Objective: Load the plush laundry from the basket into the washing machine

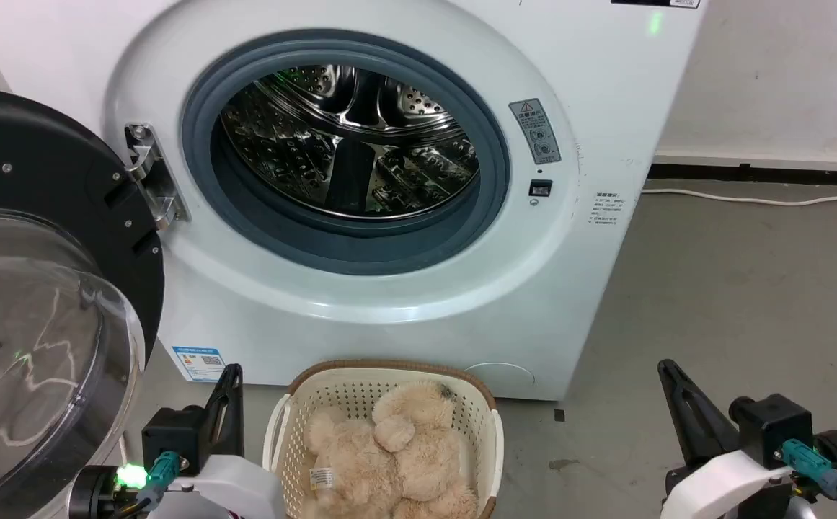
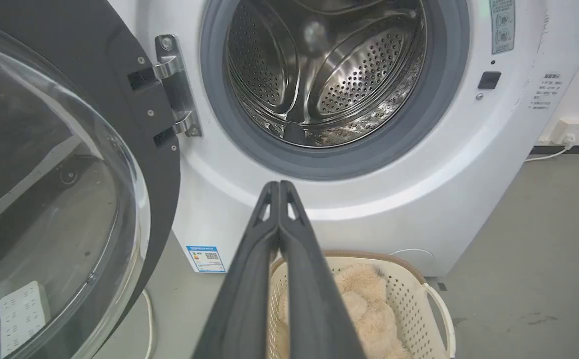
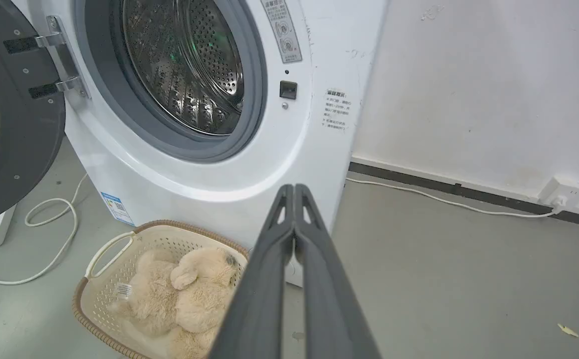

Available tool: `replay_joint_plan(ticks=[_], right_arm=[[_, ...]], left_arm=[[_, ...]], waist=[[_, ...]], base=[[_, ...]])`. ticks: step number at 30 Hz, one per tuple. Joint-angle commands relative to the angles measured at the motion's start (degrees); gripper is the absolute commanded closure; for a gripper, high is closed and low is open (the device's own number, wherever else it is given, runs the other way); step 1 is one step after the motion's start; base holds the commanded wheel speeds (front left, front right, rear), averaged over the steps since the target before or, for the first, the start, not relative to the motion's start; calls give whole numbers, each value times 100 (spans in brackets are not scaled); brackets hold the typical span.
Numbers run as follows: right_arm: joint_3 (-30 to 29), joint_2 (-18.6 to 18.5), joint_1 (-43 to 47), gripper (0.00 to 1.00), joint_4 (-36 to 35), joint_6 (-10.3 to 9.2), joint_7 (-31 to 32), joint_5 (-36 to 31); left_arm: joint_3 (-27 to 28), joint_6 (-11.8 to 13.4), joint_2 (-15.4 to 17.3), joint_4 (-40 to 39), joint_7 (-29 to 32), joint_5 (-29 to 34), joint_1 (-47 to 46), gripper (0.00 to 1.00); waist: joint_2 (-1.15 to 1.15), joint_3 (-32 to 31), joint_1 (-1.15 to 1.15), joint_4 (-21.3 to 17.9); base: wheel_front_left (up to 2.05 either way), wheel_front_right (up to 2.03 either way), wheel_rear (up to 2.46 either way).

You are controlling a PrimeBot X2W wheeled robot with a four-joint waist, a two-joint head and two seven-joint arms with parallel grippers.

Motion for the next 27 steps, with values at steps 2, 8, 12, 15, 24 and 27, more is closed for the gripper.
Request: replay_joint_plan(ticks=[2, 8, 12, 15, 24, 27], right_arm=[[-10, 23, -69, 100, 9, 3, 2, -43], [-10, 23, -69, 100, 9, 3, 2, -43], [-10, 23, -69, 100, 9, 3, 2, -43], [-10, 23, -69, 100, 9, 3, 2, -43], [-10, 23, -69, 100, 9, 3, 2, -43], [1, 0, 0, 0, 0, 0, 0, 0]], left_arm=[[15, 17, -3, -29, 1, 16, -85, 100], [15, 17, -3, -29, 1, 16, -85, 100], [15, 17, -3, -29, 1, 16, -85, 100], [15, 17, -3, -29, 1, 16, -85, 100], [15, 17, -3, -29, 1, 16, -85, 100], [0, 0, 0, 0, 0, 0, 0, 0]], waist=[[0, 0, 0, 0], [0, 0, 0, 0], [0, 0, 0, 0], [0, 0, 0, 0], [0, 0, 0, 0], [0, 0, 0, 0]], base=[[0, 0, 0], [0, 0, 0], [0, 0, 0], [0, 0, 0], [0, 0, 0], [0, 0, 0]])
